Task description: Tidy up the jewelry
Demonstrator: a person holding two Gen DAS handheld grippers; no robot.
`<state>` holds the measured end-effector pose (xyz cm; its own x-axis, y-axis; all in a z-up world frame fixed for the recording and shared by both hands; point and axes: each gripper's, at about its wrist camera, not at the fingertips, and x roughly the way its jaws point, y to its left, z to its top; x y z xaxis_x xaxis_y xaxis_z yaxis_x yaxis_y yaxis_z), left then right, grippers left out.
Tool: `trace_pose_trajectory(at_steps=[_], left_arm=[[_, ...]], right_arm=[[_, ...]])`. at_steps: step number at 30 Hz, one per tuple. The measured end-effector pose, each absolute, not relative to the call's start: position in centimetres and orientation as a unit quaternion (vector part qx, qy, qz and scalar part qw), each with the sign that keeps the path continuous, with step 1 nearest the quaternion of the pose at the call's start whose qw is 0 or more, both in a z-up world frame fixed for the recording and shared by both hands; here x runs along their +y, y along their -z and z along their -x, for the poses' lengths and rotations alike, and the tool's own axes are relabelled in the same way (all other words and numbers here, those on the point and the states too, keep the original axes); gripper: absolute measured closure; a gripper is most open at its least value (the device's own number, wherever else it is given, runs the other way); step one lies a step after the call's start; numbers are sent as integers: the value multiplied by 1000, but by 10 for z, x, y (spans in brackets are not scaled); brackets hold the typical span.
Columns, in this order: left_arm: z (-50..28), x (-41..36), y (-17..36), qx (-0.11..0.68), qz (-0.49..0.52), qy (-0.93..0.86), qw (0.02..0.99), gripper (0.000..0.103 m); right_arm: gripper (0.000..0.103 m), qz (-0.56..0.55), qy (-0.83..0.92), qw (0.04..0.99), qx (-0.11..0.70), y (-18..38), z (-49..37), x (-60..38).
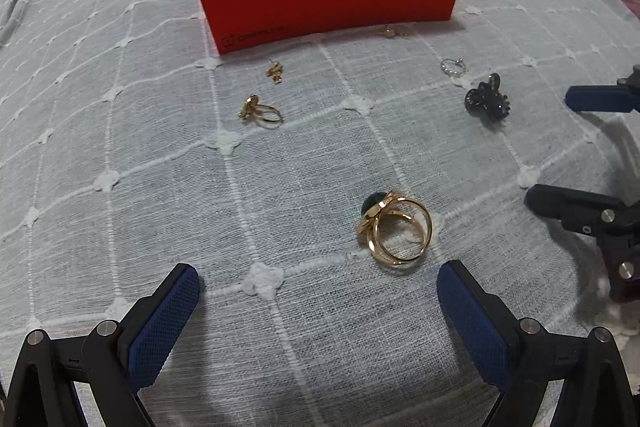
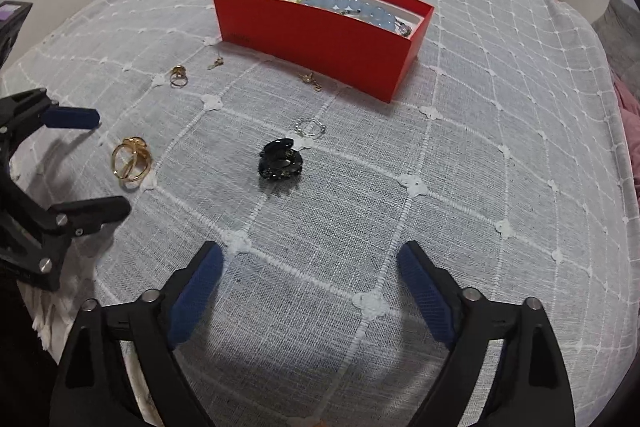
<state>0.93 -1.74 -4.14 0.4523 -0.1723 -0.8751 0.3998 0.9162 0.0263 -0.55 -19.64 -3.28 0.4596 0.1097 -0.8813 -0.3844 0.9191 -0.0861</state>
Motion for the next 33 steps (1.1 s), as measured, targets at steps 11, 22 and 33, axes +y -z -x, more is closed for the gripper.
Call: trace_pose_trajectory(at_steps=[11,22,33], left_arm=[[-6,-12,50,457,-82,161,871,0],[-1,-16,38,437,-83,212,870,22],[1,-21,31,437,-69,252,861,59]], right_arm=[[0,120,-133,857,483,44,5,-201],[14,119,-176,863,458,38,-2,-195],[46,129,-199,862,448,35,-4,-185]])
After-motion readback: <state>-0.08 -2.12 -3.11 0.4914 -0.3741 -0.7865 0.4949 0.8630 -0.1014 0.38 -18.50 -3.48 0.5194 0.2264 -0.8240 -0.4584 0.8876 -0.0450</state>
